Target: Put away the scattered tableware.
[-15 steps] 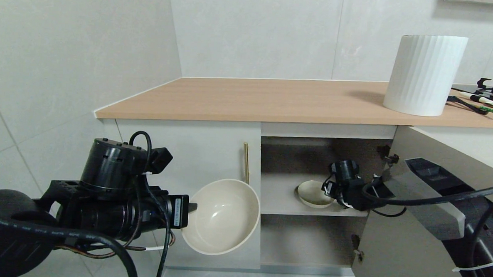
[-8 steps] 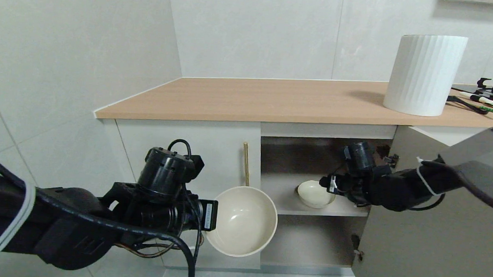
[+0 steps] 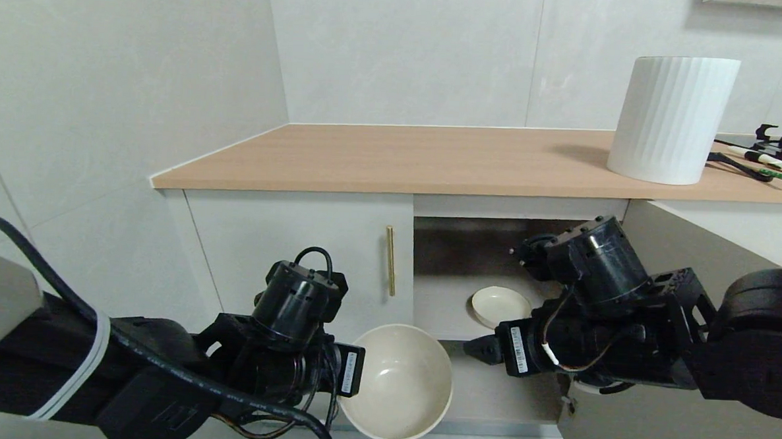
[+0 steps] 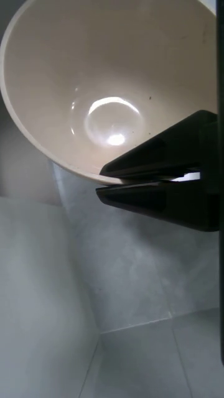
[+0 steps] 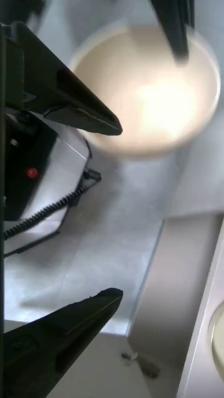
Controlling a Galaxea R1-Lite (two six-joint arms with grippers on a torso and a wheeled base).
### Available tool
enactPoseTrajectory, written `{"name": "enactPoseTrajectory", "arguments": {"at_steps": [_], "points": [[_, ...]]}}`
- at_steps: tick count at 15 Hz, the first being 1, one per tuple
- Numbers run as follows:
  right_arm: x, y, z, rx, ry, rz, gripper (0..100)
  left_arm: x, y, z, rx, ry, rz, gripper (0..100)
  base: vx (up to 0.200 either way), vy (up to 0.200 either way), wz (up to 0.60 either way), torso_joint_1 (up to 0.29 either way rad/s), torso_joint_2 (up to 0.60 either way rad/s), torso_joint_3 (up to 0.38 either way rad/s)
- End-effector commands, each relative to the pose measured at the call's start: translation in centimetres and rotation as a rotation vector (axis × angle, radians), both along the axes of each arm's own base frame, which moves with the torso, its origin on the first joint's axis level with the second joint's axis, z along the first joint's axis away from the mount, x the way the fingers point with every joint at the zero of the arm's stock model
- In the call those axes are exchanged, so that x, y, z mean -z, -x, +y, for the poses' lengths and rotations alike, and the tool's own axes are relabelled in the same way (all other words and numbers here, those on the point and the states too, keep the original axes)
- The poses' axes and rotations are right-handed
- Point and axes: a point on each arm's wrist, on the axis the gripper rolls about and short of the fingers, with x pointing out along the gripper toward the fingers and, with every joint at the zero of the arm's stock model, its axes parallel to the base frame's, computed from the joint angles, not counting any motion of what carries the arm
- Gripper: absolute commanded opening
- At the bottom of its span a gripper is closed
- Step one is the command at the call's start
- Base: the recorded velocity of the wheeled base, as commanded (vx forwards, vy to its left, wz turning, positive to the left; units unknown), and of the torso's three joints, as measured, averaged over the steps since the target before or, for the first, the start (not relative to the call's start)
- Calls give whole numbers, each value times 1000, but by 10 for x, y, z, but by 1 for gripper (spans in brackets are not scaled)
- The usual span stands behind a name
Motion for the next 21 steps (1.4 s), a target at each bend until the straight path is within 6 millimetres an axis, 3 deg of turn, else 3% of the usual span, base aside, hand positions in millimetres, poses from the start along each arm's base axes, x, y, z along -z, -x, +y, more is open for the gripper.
{"name": "enactPoseTrajectory", "arguments": {"at_steps": [1,7,12,13,21], "points": [[3,7,9,-37,10,11,100,0,5,-3,11,-3,-6,0,0,0,0,0,0,0],[38,-3,26,-42,86,80,100,-4,13,-9,25,-4,-34,0,0,0,0,0,0,0],[46,-7,30,-24,93,79,100,-7,18,-12,40,1,-40,0,0,0,0,0,0,0],[46,-8,30,-22,92,80,0,-7,18,-12,41,1,-40,0,0,0,0,0,0,0],[47,-6,31,-27,90,77,0,-8,20,-12,44,3,-43,0,0,0,0,0,0,0]]}}
